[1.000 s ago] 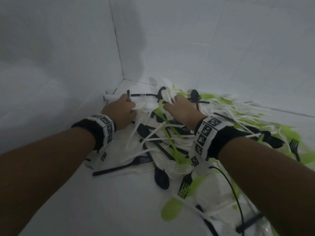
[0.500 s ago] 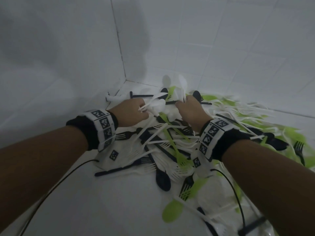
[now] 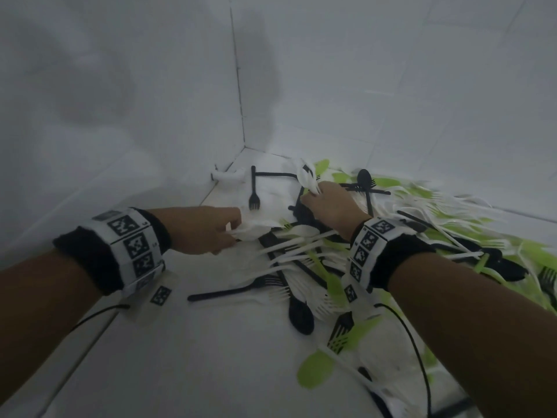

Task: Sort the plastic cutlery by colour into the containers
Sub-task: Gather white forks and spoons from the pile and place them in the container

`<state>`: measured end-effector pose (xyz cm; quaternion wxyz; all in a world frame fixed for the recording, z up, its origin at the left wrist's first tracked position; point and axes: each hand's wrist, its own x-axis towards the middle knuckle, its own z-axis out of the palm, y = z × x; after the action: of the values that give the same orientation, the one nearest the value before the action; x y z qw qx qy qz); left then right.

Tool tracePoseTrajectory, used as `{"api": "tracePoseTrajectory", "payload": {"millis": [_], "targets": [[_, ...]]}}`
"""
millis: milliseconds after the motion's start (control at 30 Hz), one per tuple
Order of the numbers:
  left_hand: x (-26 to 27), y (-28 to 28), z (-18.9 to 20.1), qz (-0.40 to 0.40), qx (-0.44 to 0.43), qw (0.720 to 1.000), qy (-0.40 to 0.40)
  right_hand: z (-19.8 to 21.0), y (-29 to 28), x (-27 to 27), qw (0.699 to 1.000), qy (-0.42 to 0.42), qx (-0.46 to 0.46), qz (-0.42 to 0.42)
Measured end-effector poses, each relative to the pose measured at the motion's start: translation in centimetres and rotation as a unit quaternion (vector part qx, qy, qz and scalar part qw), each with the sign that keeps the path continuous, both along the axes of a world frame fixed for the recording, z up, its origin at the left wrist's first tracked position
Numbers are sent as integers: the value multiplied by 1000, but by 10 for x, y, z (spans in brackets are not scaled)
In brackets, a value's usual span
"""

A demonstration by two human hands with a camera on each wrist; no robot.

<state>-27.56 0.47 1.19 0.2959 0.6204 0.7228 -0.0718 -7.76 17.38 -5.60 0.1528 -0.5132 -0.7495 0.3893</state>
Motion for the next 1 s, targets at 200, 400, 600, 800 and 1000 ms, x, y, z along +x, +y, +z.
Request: {"api": "tracePoseTrajectory", "payload": {"millis": [200,400,600,800,1000], "targets": [[-18,-18,-10,72,20,995,-66,5,-11,-7,996,-41,44,68],[-27,-24,-18,284,153,911,-256,11,-28,-13,969,-137,108,175],[-27,-25,-32,349,208,875,-264,9,-42,-19,942,-211,123,230],[-31,-35,-50,278,270,918,-88,4,-50,-22,933,-225,163,229],[-32,-36,-70,159,172,970,58,2,-52,-27,926,-262,165,215]]}}
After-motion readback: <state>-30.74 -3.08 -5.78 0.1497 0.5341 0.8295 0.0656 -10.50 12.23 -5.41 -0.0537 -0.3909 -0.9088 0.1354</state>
